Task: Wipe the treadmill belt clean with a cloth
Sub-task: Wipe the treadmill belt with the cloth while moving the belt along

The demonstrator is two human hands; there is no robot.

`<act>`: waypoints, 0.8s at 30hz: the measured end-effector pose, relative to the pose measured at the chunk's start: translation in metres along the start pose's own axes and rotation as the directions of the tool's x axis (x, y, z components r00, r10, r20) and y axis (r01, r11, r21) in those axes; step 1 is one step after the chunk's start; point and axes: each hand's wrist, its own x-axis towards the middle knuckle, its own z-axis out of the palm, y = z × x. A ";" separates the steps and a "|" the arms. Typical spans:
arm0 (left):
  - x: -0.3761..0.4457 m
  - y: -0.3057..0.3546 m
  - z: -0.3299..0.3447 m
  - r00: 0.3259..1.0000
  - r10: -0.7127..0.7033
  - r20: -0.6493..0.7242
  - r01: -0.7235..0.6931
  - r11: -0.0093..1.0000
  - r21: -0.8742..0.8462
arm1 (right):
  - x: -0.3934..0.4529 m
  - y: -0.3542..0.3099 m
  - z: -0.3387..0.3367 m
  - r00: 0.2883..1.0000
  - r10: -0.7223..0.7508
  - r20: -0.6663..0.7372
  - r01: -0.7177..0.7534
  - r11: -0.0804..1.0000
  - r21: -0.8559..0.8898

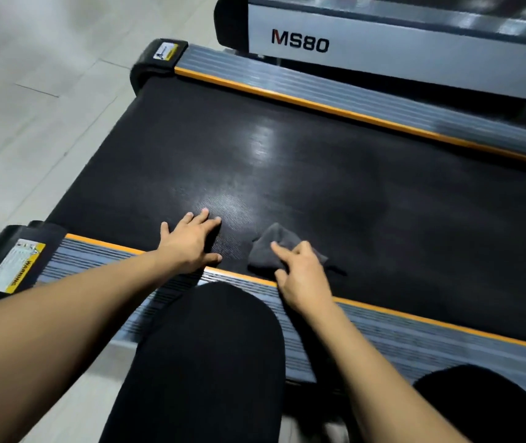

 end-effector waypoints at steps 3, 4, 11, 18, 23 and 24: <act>0.000 0.000 -0.001 1.000 0.003 0.012 -0.003 0.999 0.039 | 0.014 -0.022 0.018 1.000 -0.020 -0.012 0.022 0.994 0.103; 0.000 0.000 -0.002 1.000 0.004 0.011 -0.005 0.998 0.058 | 0.017 -0.024 0.022 0.999 0.003 -0.035 0.002 0.991 0.133; 0.034 -0.019 -0.021 0.953 0.186 -0.241 -0.123 0.959 0.254 | 0.042 -0.035 0.030 0.977 0.098 -0.188 -0.058 0.976 0.208; 0.107 -0.051 -0.044 0.884 0.214 -0.415 -0.127 0.966 0.227 | 0.166 -0.056 -0.003 0.932 0.258 -0.254 -0.164 0.925 0.342; 0.152 -0.101 -0.068 0.882 0.098 -0.461 -0.006 0.980 0.198 | 0.278 -0.056 -0.034 0.866 0.144 -0.479 -0.070 0.983 0.169; 0.159 -0.112 -0.072 0.877 0.053 -0.477 0.033 0.985 0.170 | 0.300 -0.057 -0.039 0.840 0.081 -0.537 -0.039 0.995 0.089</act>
